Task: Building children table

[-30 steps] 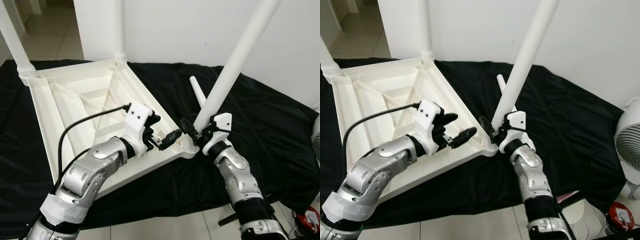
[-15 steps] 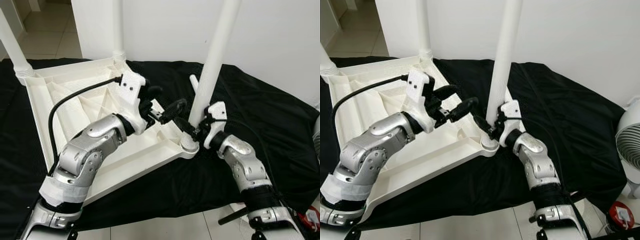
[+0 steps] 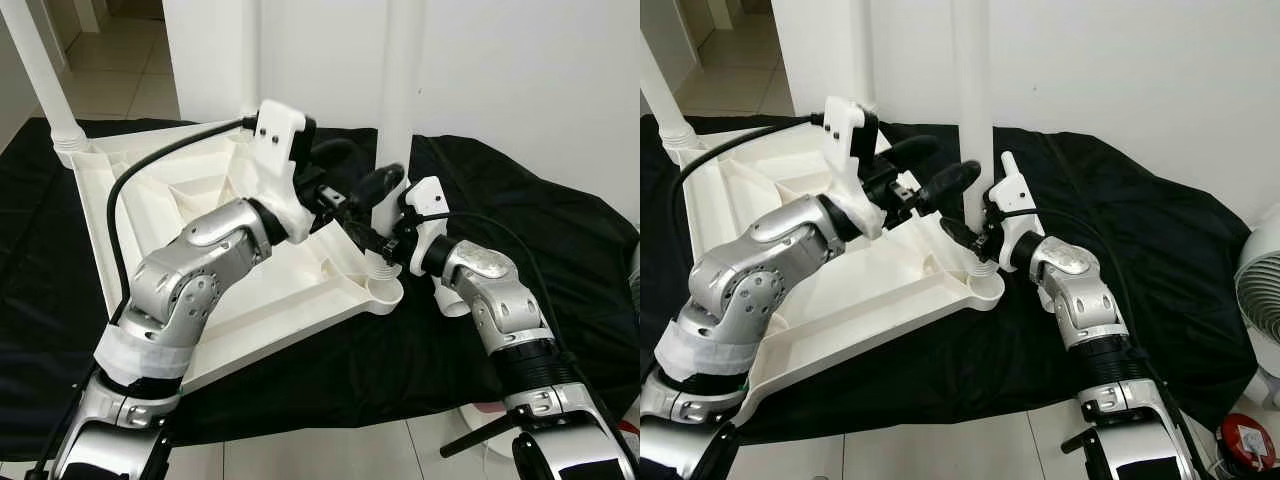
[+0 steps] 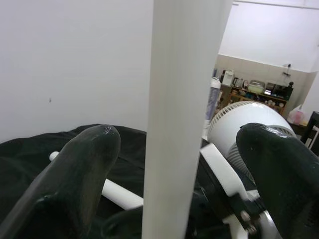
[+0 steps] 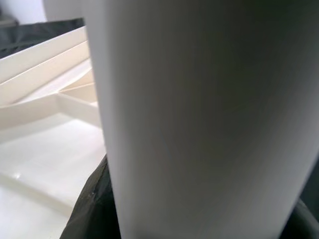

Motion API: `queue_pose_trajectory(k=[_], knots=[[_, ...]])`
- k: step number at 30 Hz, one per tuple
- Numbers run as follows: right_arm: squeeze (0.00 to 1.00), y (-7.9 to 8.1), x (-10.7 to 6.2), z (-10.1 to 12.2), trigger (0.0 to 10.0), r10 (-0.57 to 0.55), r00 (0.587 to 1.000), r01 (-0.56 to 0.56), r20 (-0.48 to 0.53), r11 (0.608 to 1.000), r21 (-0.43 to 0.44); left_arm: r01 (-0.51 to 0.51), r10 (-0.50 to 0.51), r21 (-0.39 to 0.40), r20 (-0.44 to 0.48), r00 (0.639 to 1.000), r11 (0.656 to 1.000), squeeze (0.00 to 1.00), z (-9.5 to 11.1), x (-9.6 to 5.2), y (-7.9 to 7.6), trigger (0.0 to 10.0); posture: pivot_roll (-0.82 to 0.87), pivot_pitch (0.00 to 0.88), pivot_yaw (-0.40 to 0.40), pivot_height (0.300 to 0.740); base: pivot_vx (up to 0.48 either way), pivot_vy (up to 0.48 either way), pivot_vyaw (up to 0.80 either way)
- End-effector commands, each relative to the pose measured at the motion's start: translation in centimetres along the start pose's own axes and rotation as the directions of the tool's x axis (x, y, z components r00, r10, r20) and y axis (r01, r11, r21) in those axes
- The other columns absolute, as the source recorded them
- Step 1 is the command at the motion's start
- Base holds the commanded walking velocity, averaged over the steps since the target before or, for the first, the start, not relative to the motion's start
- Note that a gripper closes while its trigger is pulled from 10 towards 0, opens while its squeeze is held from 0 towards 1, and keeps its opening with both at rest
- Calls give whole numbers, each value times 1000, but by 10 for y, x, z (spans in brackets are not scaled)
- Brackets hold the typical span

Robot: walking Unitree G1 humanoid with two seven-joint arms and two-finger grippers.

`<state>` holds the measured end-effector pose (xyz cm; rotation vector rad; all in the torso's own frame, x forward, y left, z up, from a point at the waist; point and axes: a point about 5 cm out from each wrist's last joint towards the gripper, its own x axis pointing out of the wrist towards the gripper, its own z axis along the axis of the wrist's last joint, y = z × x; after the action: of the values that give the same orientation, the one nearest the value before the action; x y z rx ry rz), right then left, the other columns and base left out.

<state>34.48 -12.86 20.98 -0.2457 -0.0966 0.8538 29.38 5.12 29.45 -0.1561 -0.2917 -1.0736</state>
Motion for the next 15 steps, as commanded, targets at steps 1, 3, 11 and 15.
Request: queue_pose_trajectory(k=[1, 3, 11, 15], knots=[[0, 0, -1, 1, 10000, 36, 999, -37, -30, 999, -23, 128, -128, 36, 3, 992, 991, 0, 2, 7, -7, 10000, 43, 19, -95, 740, 0, 0, 0], [0, 2, -2, 1, 10000, 55, 998, -56, -37, 998, -26, 122, -122, 41, 5, 993, 992, 0, 4, 9, -6, 10000, 42, 18, -95, 740, 0, 0, 0], [0, 7, -7, -7, 10000, 110, 989, -113, -95, 993, -37, 54, -53, 83, -12, 999, 995, 0, 9, 23, 4, 10000, 36, 17, -87, 740, 0, 0, 0], [0, 6, -7, -7, 10000, 99, 990, -103, -96, 994, -32, 31, -28, 71, -41, 999, 997, 0, 6, 27, 7, 10000, 32, 17, -80, 740, 0, 0, 0]])
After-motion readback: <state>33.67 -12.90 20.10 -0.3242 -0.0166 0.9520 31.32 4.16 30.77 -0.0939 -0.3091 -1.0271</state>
